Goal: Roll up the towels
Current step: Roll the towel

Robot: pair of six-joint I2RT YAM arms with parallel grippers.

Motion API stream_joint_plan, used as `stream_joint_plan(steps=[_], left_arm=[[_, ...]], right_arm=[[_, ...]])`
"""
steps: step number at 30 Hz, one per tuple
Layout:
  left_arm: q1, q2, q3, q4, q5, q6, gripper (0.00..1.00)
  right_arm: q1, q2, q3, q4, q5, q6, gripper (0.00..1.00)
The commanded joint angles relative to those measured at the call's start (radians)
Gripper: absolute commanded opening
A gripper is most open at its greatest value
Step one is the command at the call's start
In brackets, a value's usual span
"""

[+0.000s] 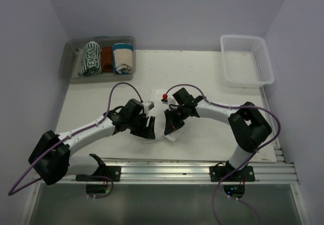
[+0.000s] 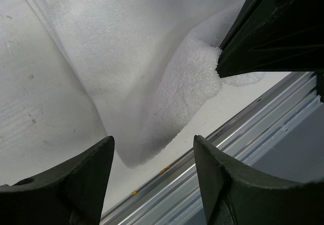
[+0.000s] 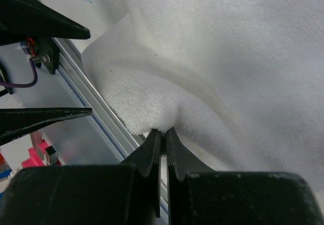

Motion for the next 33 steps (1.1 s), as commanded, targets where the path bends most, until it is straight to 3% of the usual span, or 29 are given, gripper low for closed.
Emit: stream_joint_plan(steps=[1, 6, 15, 18, 19, 22, 33], left_arm=[[-0.017, 0.011, -0.005, 0.023, 0.001, 0.011, 0.68], [-0.022, 0.025, -0.009, 0.009, -0.017, -0.001, 0.66], [-0.025, 0.051, -0.006, 0.015, -0.02, -0.001, 0.49], [-0.026, 0.072, -0.002, 0.014, -0.02, -0.001, 0.51], [-0.026, 0.075, 0.001, 0.01, -0.025, -0.001, 0.56], [-0.026, 0.083, 0.007, 0.004, -0.031, -0.002, 0.61], [-0.029, 0.091, 0.007, -0.006, -0.016, -0.002, 0.57]], right_arm=[[-0.005, 0.002, 0.001, 0.026, -0.013, 0.018, 0.0], [-0.005, 0.002, -0.005, 0.03, -0.014, 0.02, 0.0], [-0.003, 0.001, -0.008, 0.026, -0.017, 0.015, 0.0], [-0.003, -0.002, -0.014, 0.02, -0.011, 0.009, 0.0], [-0.003, -0.004, -0.016, 0.018, -0.014, 0.008, 0.0], [-0.003, -0.008, -0.028, 0.015, -0.01, 0.002, 0.0], [-0.005, -0.019, -0.03, 0.012, -0.005, 0.0, 0.0]])
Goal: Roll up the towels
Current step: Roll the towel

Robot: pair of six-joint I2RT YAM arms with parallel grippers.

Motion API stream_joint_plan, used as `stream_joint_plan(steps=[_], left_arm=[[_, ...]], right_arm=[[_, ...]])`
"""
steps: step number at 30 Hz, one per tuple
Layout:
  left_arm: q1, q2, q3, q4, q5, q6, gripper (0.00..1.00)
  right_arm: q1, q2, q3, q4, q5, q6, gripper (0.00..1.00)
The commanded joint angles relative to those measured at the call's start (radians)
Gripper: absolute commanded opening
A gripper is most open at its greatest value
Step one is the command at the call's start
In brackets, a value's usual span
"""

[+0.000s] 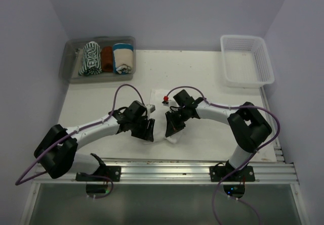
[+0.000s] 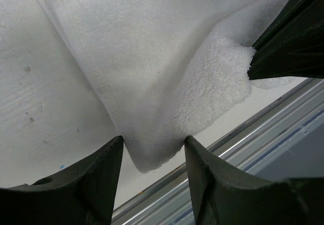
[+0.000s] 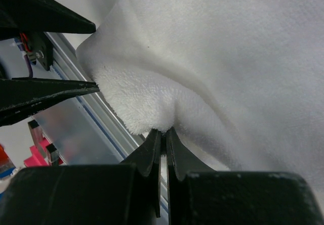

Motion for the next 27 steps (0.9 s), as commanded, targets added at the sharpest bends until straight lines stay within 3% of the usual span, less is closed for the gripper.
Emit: stream_joint_plan(steps=[1, 6, 20, 26, 27], left_arm=[[-0.009, 0.007, 0.01, -0.002, 0.008, -0.002, 0.54], [-0.009, 0.01, 0.015, -0.013, -0.005, -0.005, 0.49], [-0.009, -0.015, -0.011, -0.015, -0.013, -0.043, 0.51], [-0.009, -0.018, -0.033, 0.03, 0.019, -0.062, 0.29], [-0.009, -0.013, -0.028, 0.028, 0.015, -0.06, 0.21]], right_arm=[[-0.007, -0.019, 0.002, 0.003, -0.005, -0.005, 0.0], [-0.007, -0.016, 0.005, -0.002, -0.002, -0.007, 0.0], [-0.014, -0.03, -0.002, -0.002, 0.007, -0.007, 0.0], [-0.017, -0.033, -0.004, -0.005, 0.008, -0.007, 0.0], [-0.017, -0.034, -0.004, -0.005, 0.011, -0.008, 0.0]])
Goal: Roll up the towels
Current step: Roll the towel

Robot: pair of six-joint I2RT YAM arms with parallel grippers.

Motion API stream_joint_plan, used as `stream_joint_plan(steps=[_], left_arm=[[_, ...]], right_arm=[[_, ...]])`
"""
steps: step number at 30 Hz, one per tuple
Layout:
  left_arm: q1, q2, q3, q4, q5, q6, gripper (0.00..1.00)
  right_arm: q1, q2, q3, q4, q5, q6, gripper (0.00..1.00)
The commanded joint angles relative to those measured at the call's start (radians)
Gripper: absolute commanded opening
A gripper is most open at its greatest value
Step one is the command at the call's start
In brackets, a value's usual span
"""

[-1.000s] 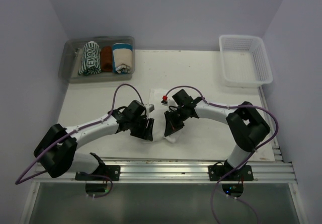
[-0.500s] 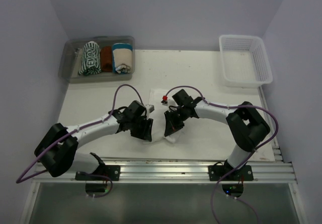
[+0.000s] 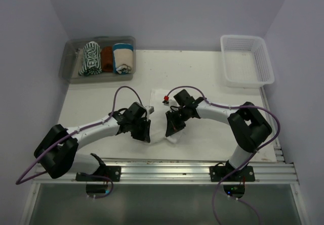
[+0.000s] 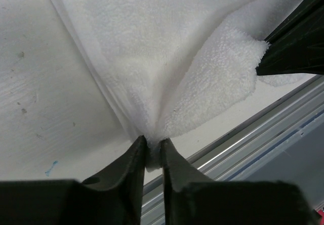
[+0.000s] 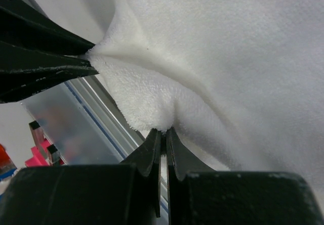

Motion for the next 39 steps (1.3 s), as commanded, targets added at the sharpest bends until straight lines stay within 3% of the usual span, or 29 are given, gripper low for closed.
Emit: stream_joint_plan(steps=[1, 4, 12, 20, 31, 34, 39], left_arm=[[-0.007, -0.009, 0.0, 0.018, 0.004, -0.009, 0.16], [-0.007, -0.01, 0.03, -0.022, -0.053, -0.003, 0.0], [-0.007, -0.021, 0.157, -0.079, -0.087, 0.014, 0.0], [-0.005, 0.071, 0.233, -0.099, -0.096, 0.033, 0.0], [-0.004, 0.102, 0.219, -0.09, -0.09, 0.025, 0.0], [-0.004, 0.105, 0.224, -0.09, -0.09, 0.023, 0.0], [-0.002, 0.111, 0.228, -0.091, -0.09, 0.023, 0.0]], right_arm=[[-0.01, -0.036, -0.002, -0.007, 0.01, -0.006, 0.0], [-0.01, -0.037, 0.002, -0.033, 0.029, -0.025, 0.0], [-0.008, -0.077, 0.013, -0.091, 0.088, -0.065, 0.0], [-0.01, -0.087, 0.025, -0.123, 0.14, -0.074, 0.0], [0.041, -0.237, -0.008, -0.203, 0.335, -0.112, 0.49], [0.105, -0.269, -0.016, -0.209, 0.433, -0.097, 0.54], [0.247, -0.306, -0.044, -0.186, 0.606, -0.068, 0.56]])
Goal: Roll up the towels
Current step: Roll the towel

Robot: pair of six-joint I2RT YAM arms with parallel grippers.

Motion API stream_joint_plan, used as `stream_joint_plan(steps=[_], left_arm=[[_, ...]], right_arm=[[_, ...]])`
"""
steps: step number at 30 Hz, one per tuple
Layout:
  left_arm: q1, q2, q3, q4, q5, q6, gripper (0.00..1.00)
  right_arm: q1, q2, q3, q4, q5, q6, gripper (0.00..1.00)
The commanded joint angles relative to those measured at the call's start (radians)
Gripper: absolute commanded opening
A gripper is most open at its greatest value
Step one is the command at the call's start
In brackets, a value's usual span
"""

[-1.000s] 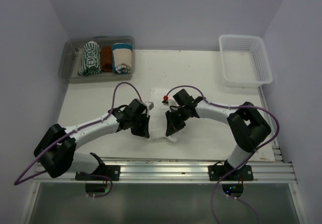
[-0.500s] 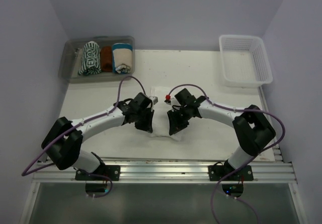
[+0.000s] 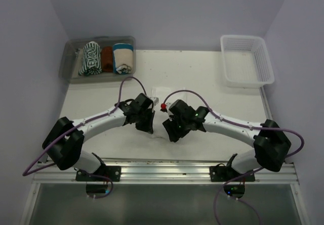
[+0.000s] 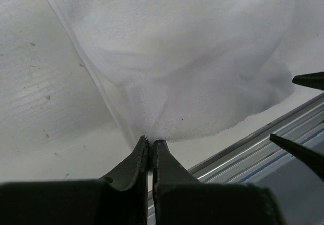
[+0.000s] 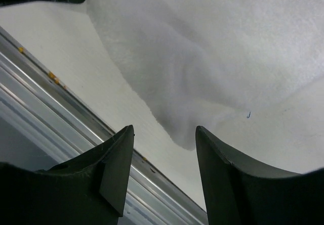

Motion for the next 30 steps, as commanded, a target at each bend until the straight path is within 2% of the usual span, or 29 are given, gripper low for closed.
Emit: stream_joint_plan(steps=[1, 4, 9, 18, 21, 23, 24, 25, 30], left_arm=[[0.002, -0.002, 0.025, -0.002, -0.008, 0.016, 0.0], [0.004, -0.006, 0.02, -0.002, -0.007, 0.017, 0.0], [0.006, -0.011, 0.016, 0.002, -0.005, 0.017, 0.0], [0.01, -0.002, 0.019, 0.009, 0.013, 0.023, 0.0], [0.012, -0.002, 0.02, 0.009, 0.015, 0.023, 0.0], [0.012, -0.006, 0.016, 0.006, 0.022, 0.023, 0.0], [0.013, -0.011, 0.017, 0.006, 0.036, 0.023, 0.0], [0.016, -0.015, 0.017, 0.008, 0.039, 0.023, 0.0], [0.029, -0.012, 0.032, 0.0, 0.044, 0.031, 0.0]], right_arm=[[0.075, -0.045, -0.028, 0.008, 0.194, 0.023, 0.56], [0.134, -0.05, -0.03, 0.011, 0.287, 0.022, 0.56], [0.203, -0.042, -0.057, 0.045, 0.36, 0.009, 0.55], [0.256, 0.02, -0.076, 0.065, 0.464, 0.012, 0.42], [0.256, 0.01, -0.074, 0.065, 0.476, 0.014, 0.34], [0.258, -0.004, -0.073, 0.059, 0.484, 0.009, 0.18], [0.258, -0.018, -0.073, 0.048, 0.489, 0.006, 0.05], [0.256, -0.025, -0.073, 0.042, 0.489, 0.0, 0.0], [0.256, -0.049, -0.048, 0.03, 0.495, -0.017, 0.0]])
